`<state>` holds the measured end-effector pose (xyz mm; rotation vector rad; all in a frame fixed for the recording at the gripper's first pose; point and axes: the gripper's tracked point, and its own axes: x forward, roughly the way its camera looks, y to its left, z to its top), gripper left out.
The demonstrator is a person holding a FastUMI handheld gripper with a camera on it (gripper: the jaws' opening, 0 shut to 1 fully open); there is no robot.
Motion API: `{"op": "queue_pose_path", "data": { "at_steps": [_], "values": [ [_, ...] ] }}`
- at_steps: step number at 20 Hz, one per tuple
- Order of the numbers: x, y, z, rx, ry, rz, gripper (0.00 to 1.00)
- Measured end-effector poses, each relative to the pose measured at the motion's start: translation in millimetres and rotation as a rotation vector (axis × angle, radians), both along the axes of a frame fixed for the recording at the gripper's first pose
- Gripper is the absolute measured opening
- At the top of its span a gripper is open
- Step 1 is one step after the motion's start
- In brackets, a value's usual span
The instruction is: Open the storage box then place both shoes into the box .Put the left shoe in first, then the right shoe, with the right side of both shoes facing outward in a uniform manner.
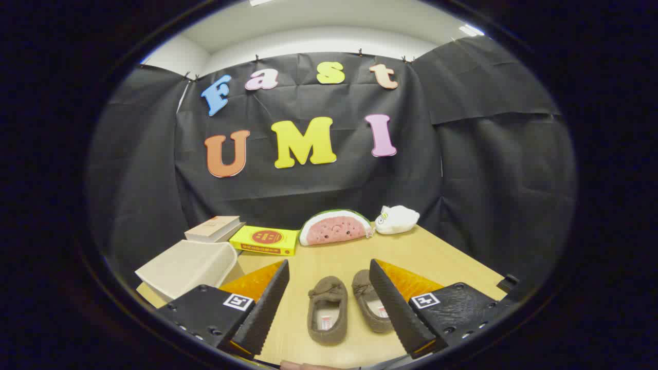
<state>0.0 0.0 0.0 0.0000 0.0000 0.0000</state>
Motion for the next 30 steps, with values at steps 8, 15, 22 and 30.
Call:
{"op": "queue_pose_path", "data": {
  "at_steps": [8, 15, 22, 30],
  "values": [
    [4.1, -6.6, -3.7, 0.001, 0.019, -0.019, 0.95],
    [0.8, -0.7, 0.0, -0.025, -0.006, -0.018, 0.95],
    [12.7, 13.8, 17.2, -0.049, -0.078, 0.021, 0.95],
    [66.1, 97.7, -13.0, 0.065, 0.056, 0.295, 0.95]
  ]
}}
